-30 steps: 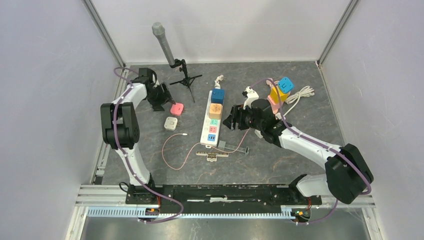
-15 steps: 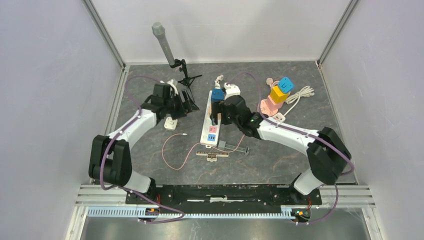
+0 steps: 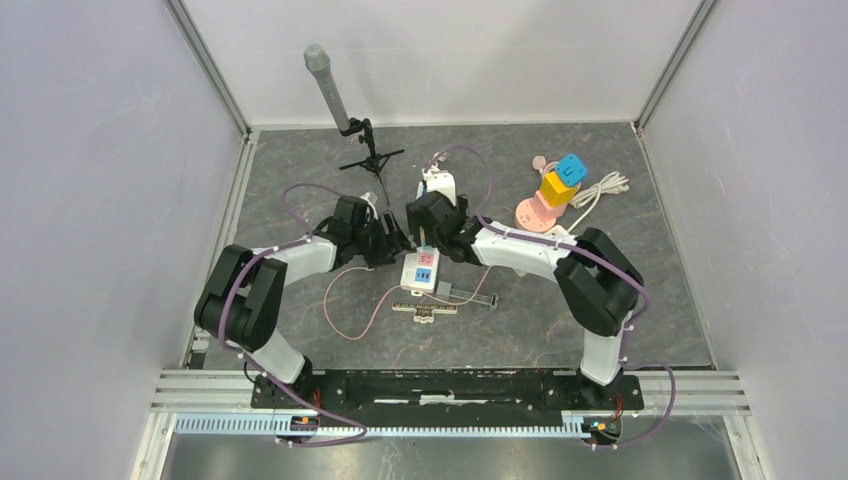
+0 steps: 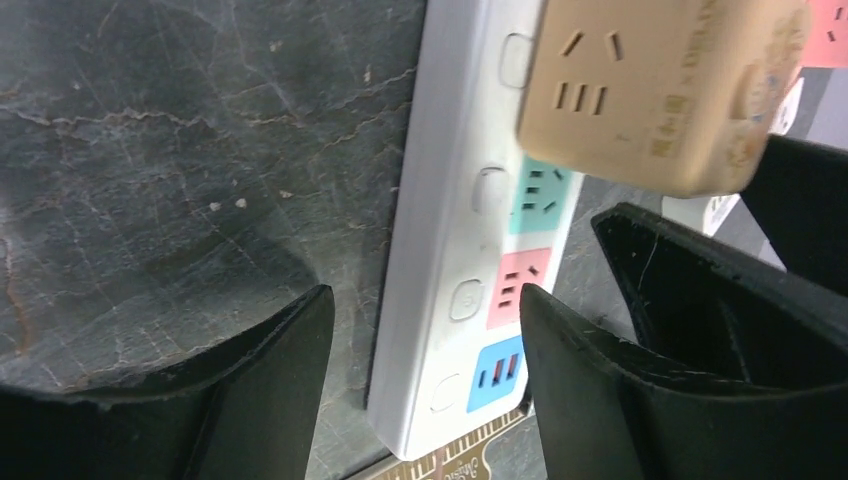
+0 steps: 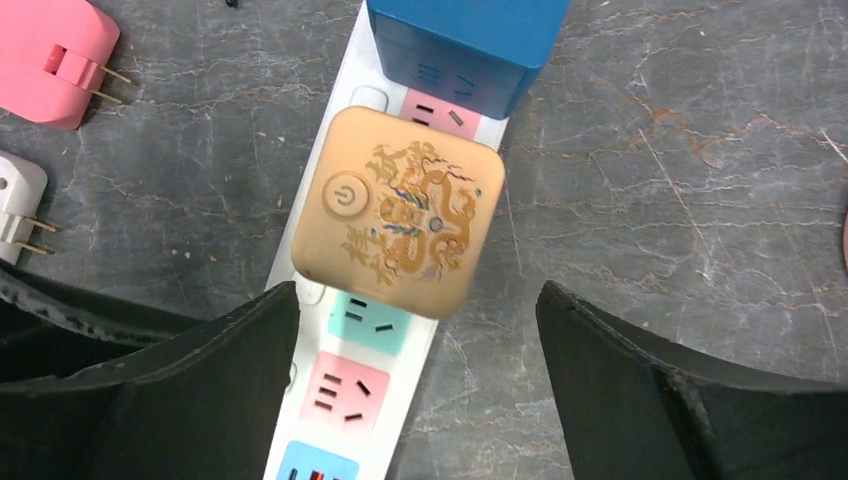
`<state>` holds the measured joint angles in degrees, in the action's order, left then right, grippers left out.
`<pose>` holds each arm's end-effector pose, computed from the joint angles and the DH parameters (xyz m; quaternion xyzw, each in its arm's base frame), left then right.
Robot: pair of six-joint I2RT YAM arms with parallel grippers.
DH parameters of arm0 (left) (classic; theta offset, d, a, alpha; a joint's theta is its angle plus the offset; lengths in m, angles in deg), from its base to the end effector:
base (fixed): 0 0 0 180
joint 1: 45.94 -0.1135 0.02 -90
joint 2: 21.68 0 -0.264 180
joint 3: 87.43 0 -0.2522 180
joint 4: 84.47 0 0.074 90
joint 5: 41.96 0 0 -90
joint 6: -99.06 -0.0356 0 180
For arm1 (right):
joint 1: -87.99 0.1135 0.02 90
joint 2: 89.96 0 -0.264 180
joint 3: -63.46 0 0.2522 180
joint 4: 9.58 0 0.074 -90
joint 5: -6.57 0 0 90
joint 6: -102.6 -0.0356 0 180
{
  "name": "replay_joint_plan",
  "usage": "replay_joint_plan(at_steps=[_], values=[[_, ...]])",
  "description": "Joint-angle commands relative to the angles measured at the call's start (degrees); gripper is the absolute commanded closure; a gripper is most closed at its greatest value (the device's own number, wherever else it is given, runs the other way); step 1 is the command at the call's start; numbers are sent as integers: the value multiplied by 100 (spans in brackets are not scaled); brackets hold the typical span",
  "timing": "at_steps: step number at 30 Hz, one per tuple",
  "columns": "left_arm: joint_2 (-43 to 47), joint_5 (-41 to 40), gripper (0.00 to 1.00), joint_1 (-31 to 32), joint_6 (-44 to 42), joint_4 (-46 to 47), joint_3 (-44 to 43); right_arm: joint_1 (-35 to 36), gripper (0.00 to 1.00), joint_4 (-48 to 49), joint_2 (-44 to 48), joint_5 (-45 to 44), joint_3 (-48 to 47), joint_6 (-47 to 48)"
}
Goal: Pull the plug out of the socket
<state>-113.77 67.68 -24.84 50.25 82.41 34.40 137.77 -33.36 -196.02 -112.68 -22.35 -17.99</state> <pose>0.2869 -0.1235 0.1579 -0.0984 0.9137 -0.3224 0.2267 0.2749 0.2982 0.2069 -0.0513 0.8948 0.0662 0.4386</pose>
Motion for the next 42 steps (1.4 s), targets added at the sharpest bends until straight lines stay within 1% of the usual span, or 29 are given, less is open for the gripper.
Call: replay_joint_plan(at_steps=[1,3,5,8,12,13,15,17,20,22,23,25,26,32,36,40,42], values=[[-159,164,32,26,216,489,161,19,10,108,-296,-122,-537,-115],[-237,175,39,64,290,546,265,19,15,36,-450,-139,-707,-173],[-282,129,42,102,293,568,367,14,20,31,-587,-144,-819,-219],[-350,130,45,113,233,568,501,15,21,-21,-715,-180,-954,-264],[-387,207,46,208,282,645,629,11,20,-280,-860,-447,-1170,-340],[-377,207,46,251,299,656,643,6,21,-332,-884,-513,-1200,-372],[-371,191,47,333,306,665,677,1,26,-397,-878,-623,-1199,-417],[-377,153,47,397,341,665,699,-10,37,-422,-824,-709,-1127,-451],[-412,57,47,495,394,665,703,-17,59,-279,-631,-707,-844,-446],[-429,-82,43,533,460,654,722,-21,73,-99,-477,-600,-655,-357],[-432,-173,42,548,501,604,722,-13,84,-28,-402,-531,-588,-312],[-446,-397,42,585,539,466,713,-17,98,91,-254,-351,-467,-262],[-455,-491,42,608,533,411,699,-19,100,147,-191,-245,-424,-250],[-537,-744,51,776,547,313,690,-20,100,521,196,203,-90,-168],[-673,-861,56,864,558,313,676,-20,100,831,279,580,118,-109],[-790,-1043,60,912,544,252,686,-50,100,890,294,675,183,-159],[-842,-1108,61,939,522,252,690,-34,100,1241,286,1043,310,-117]])
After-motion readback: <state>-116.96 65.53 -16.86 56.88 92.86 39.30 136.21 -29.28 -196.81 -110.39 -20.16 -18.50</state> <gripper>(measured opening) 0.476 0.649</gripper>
